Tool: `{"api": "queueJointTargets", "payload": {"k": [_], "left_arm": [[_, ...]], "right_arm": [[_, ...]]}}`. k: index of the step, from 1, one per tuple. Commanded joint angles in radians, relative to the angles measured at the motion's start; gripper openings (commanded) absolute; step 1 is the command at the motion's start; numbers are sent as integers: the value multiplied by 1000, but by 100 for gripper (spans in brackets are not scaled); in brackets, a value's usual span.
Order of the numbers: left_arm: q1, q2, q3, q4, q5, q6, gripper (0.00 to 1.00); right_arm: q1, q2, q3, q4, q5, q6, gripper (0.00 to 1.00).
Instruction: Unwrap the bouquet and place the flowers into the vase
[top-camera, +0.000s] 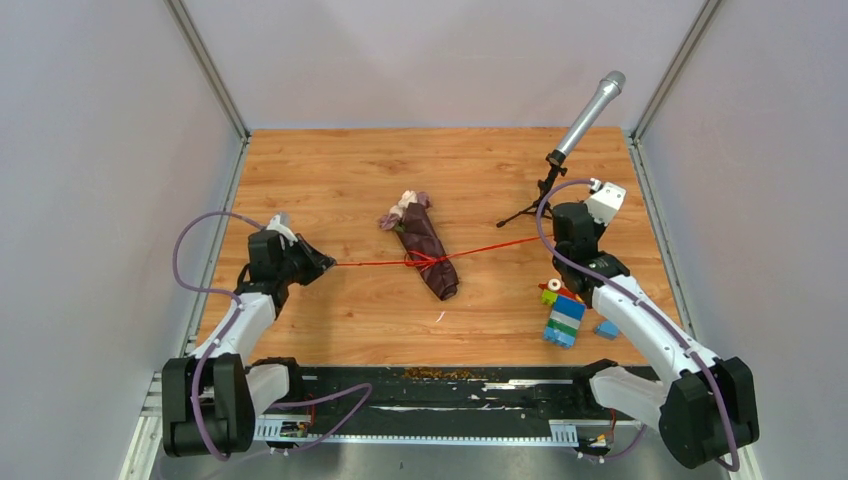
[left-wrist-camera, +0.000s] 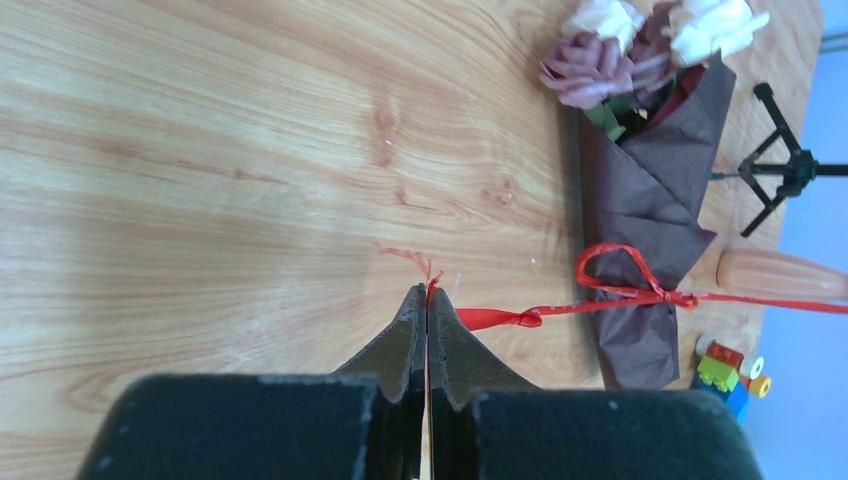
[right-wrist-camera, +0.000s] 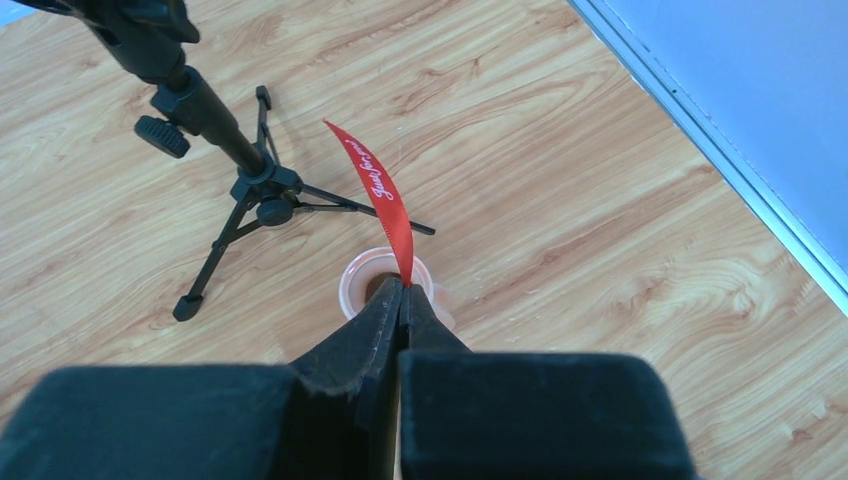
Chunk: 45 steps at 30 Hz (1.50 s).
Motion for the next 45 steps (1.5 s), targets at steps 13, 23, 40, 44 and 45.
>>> {"api": "queueJointTargets", "payload": {"k": [13, 23, 40, 44, 45], "left_arm": [[114, -8, 4, 3, 68, 37, 0], [163, -6, 4, 3, 99, 39, 0], [199, -7, 0, -25, 120, 53, 0], [204, -5, -3, -25, 125, 54, 0], [205, -5, -3, -25, 127, 55, 0]], "right_arm": [[-85, -35, 24, 12, -19, -68, 0], [-98, -46, 22, 53, -15, -156, 0], [-126, -79, 44, 58, 62, -241, 0], [-153, -87, 51, 58, 65, -257, 0], [-159, -90, 52, 58, 63, -262, 0]]}}
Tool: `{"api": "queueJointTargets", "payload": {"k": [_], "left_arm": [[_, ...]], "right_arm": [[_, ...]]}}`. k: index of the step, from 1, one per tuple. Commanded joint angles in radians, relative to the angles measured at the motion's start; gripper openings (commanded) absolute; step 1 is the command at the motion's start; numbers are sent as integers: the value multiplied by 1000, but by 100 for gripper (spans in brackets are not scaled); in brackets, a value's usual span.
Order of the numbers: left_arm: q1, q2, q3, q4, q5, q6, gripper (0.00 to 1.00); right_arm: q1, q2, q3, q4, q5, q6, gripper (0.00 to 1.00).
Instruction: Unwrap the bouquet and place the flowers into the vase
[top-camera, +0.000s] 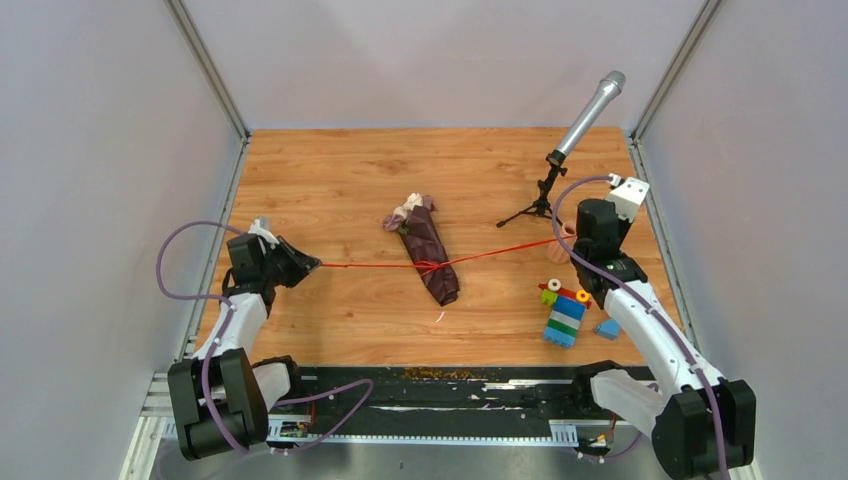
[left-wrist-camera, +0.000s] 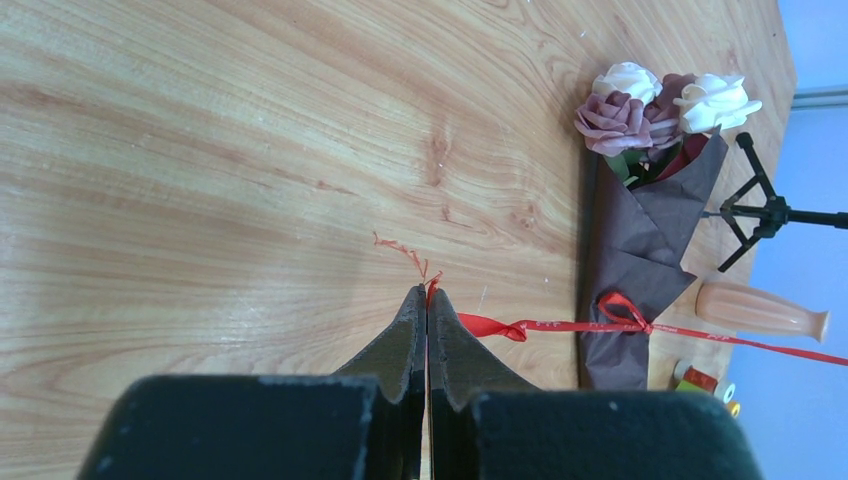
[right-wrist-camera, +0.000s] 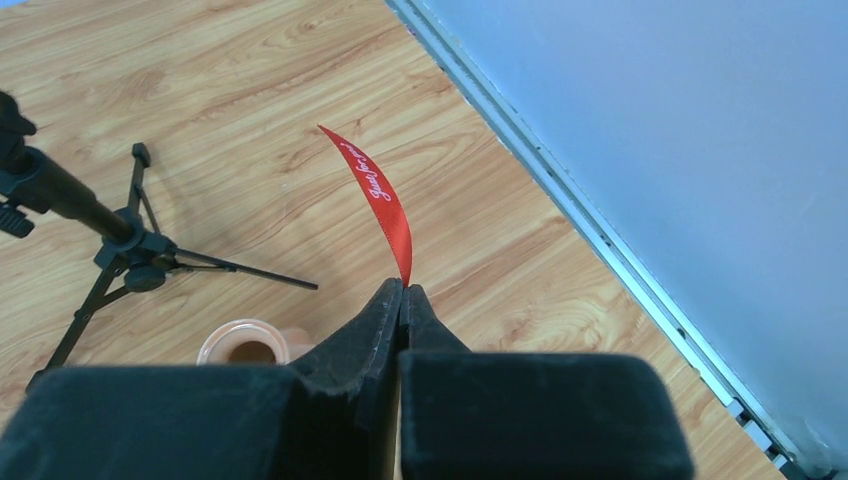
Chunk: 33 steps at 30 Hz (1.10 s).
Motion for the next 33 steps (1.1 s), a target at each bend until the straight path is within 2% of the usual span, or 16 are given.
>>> {"api": "queueJointTargets", "payload": {"k": [1, 33], "left_arm": [[18, -4, -3, 12, 15, 26, 0], [55, 11, 8, 55, 33, -8, 0]], "right_arm": [[-33, -32, 51, 34, 32, -41, 0], [-365, -92, 77, -4, -64, -21, 0]]}}
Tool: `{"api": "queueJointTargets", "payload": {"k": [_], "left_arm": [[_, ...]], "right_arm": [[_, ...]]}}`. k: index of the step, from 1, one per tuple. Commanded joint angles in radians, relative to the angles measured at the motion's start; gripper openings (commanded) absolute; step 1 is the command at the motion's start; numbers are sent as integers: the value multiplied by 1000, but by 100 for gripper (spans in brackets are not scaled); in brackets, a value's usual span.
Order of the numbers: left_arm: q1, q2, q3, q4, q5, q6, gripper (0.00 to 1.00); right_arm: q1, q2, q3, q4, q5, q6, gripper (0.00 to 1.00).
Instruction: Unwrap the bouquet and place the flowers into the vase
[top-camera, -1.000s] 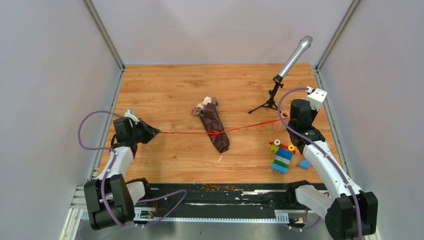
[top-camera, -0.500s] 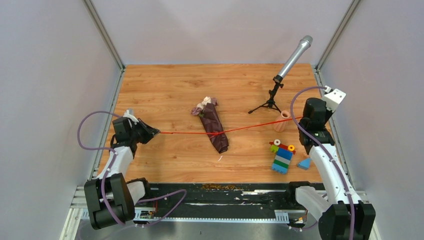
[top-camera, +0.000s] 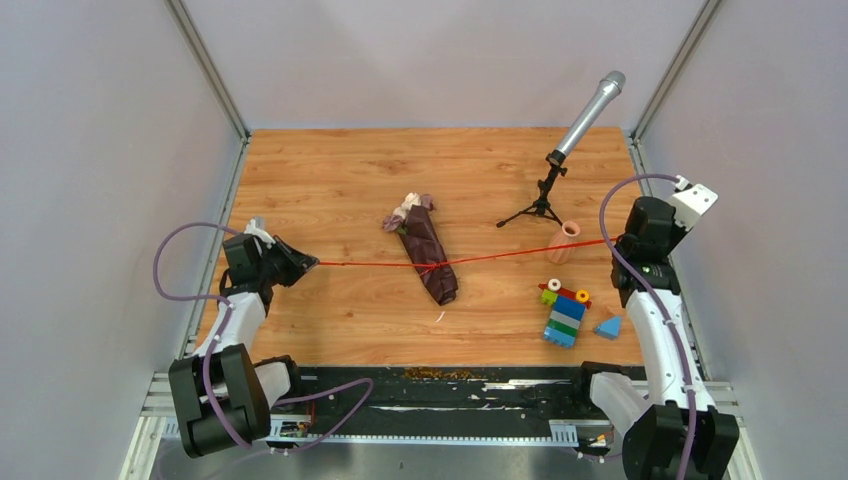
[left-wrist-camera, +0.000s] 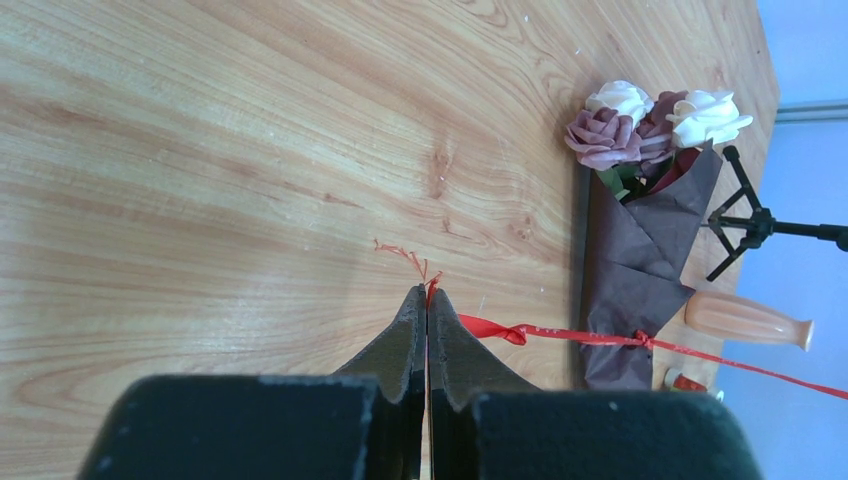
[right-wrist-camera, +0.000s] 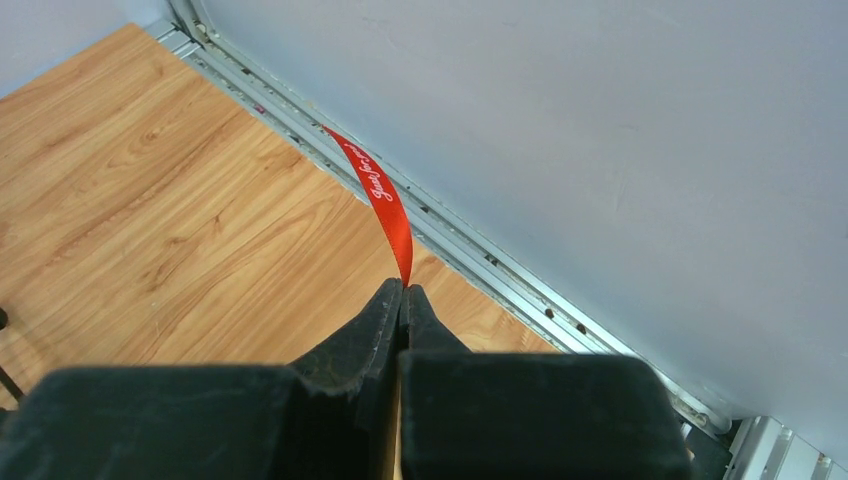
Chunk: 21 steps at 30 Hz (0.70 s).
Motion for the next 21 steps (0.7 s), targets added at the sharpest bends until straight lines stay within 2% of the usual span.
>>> {"api": "queueJointTargets", "payload": {"k": [1, 21], "left_arm": [[22, -4, 11, 29, 7, -3, 0], [67, -24, 26, -29, -2, 17, 0]], "right_arm": [[-45, -17, 45, -5, -13, 21, 0], [-147, -11, 48, -30, -40, 59, 0]]}}
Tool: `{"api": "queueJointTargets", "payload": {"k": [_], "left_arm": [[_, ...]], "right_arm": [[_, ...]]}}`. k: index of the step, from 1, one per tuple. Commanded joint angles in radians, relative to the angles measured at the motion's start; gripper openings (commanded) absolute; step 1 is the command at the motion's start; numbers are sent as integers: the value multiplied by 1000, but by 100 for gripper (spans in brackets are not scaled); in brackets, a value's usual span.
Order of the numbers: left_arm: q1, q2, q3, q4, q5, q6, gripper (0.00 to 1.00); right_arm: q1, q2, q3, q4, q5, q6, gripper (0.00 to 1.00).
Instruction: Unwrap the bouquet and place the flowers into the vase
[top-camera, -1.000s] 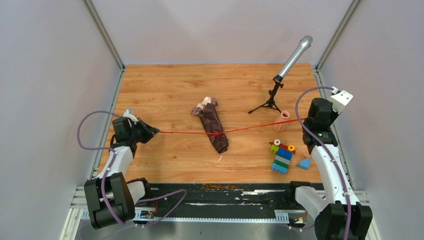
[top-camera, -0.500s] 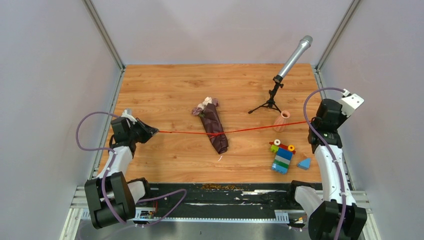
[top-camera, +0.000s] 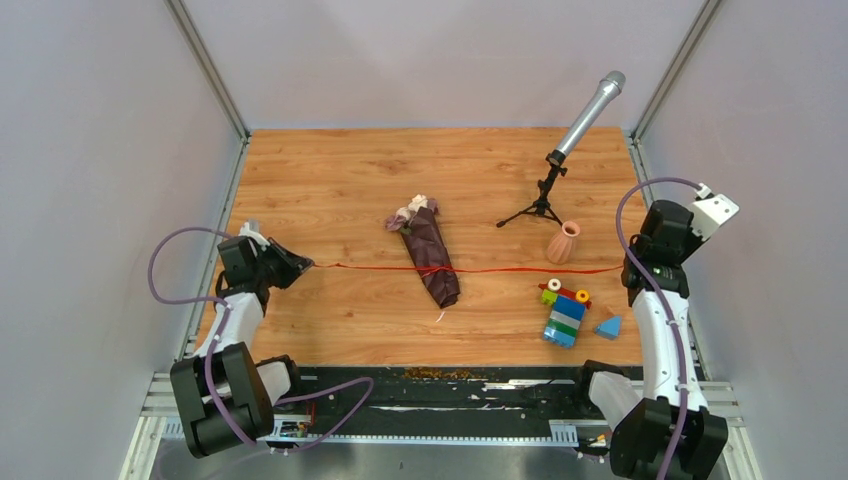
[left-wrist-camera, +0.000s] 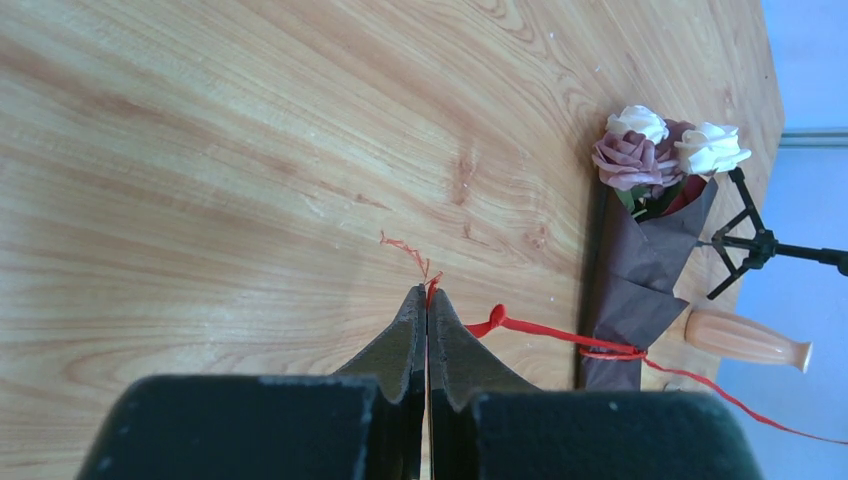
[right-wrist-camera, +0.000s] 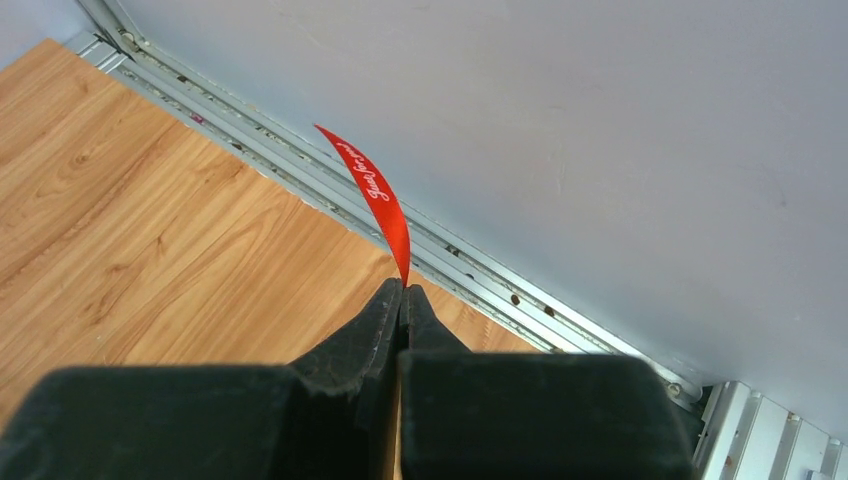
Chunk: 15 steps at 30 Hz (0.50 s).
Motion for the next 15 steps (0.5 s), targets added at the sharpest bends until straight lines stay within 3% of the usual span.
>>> {"api": "queueJointTargets", "payload": {"k": [1, 10, 11, 12, 15], "left_arm": [[31, -29, 26, -16, -4, 17, 0], [77, -56, 27, -49, -11, 25, 0], [77, -55, 32, -59, -10, 32, 4], [77, -55, 38, -73, -9, 41, 13], [77, -68, 68, -128, -8, 77, 53]], "right_arm": [[-18, -11, 46, 3, -4, 22, 0], [-35, -6, 45, -9, 4, 41, 0], [-36, -5, 47, -14, 1, 41, 0], [-36, -4, 52, -19, -5, 42, 11], [-36, -17, 69, -43, -25, 48, 63]]}}
